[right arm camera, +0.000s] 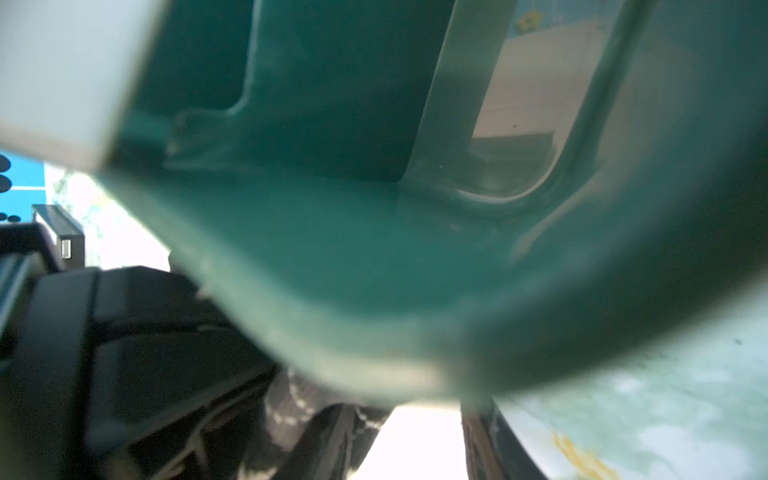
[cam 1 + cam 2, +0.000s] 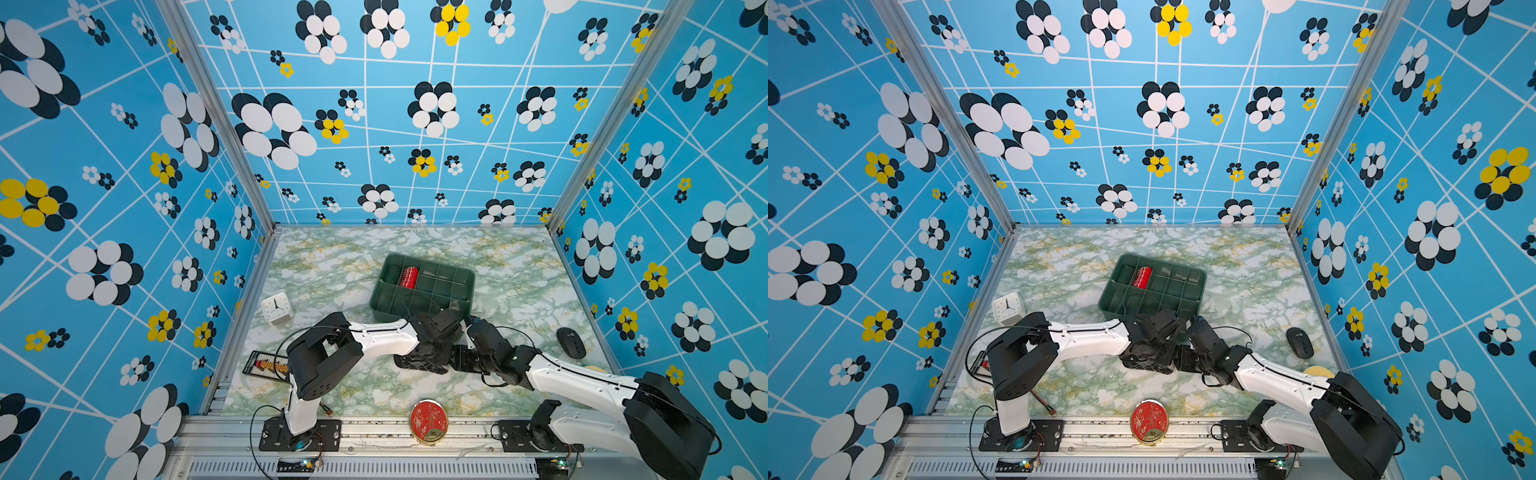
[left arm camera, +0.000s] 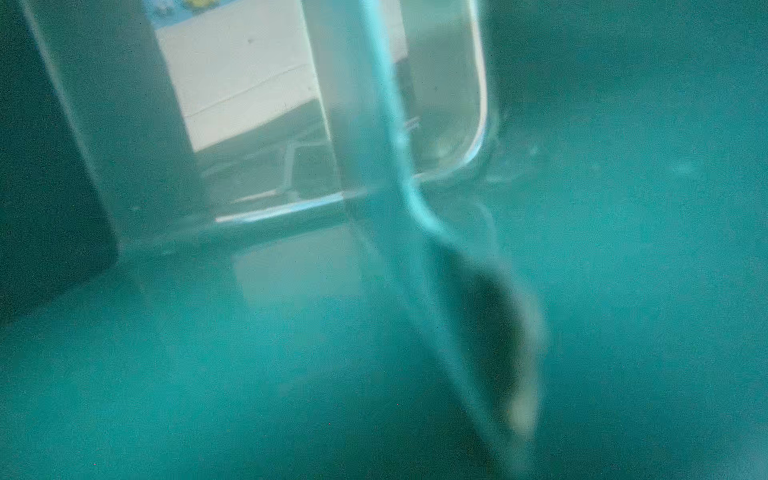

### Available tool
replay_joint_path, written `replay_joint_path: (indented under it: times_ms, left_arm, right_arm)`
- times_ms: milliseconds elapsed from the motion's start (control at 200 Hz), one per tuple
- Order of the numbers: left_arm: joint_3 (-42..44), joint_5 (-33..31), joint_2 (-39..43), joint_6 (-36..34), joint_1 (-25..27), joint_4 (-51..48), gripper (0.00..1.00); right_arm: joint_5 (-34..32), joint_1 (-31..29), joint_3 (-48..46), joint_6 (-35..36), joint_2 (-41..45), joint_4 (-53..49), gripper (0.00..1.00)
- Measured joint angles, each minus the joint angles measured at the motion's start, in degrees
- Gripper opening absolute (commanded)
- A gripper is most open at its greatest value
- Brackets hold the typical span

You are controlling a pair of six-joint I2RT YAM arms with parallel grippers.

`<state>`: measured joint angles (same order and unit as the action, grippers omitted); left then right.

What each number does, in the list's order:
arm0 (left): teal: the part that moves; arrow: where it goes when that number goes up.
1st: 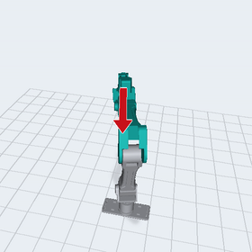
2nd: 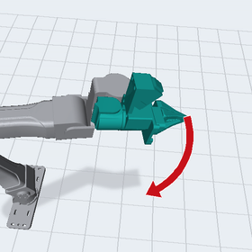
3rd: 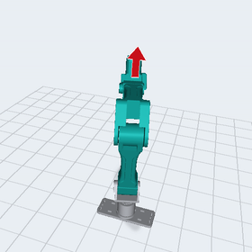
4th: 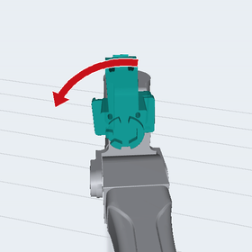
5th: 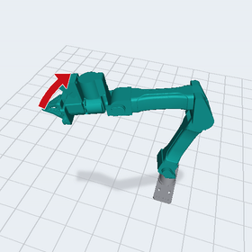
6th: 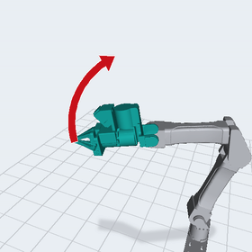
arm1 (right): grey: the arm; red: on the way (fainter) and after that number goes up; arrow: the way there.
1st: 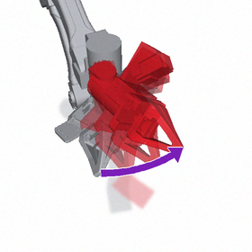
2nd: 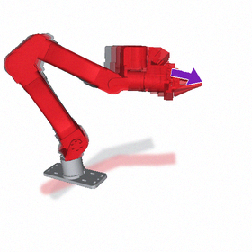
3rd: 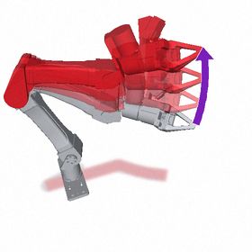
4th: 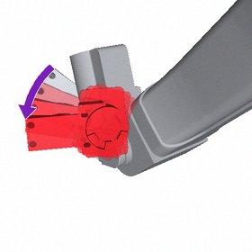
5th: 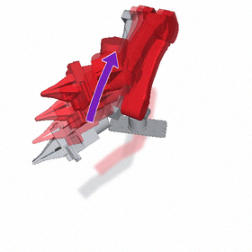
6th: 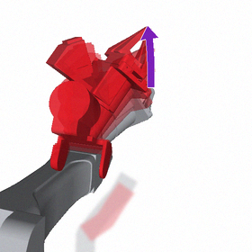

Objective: Roll the socks

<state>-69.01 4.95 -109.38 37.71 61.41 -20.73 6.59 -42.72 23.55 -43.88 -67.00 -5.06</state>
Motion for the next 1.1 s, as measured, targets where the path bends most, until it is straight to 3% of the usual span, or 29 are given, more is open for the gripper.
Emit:
replay_joint_path:
  times_ms: [180,315,695,845,1100]
  left_arm:
    - [-4.37,-3.08,-1.88,0.83,1.29,-6.88,0.0]
    - [-8.07,-2.03,-3.43,-1.16,1.7,-11.13,0.0]
    - [-9.49,-1.9,-3.98,-1.95,1.73,-13.25,0.0]
    - [-7.67,-1.97,-3.48,-1.7,1.86,-10.34,0.07]
    - [3.69,-0.72,3.23,-1.75,4.42,1.05,0.09]
  right_arm:
    - [-0.46,0.24,-0.04,0.9,0.2,-0.74,0.44]
    - [-0.76,1.09,-0.79,0.17,0.55,-0.46,0.44]
    - [-0.74,1.18,-1.07,-0.09,0.68,-0.33,0.44]
    - [-1.09,1.18,-1.6,-0.48,1.11,0.13,0.44]
    - [-0.66,0.72,-1.84,-0.46,2.86,-0.52,0.45]
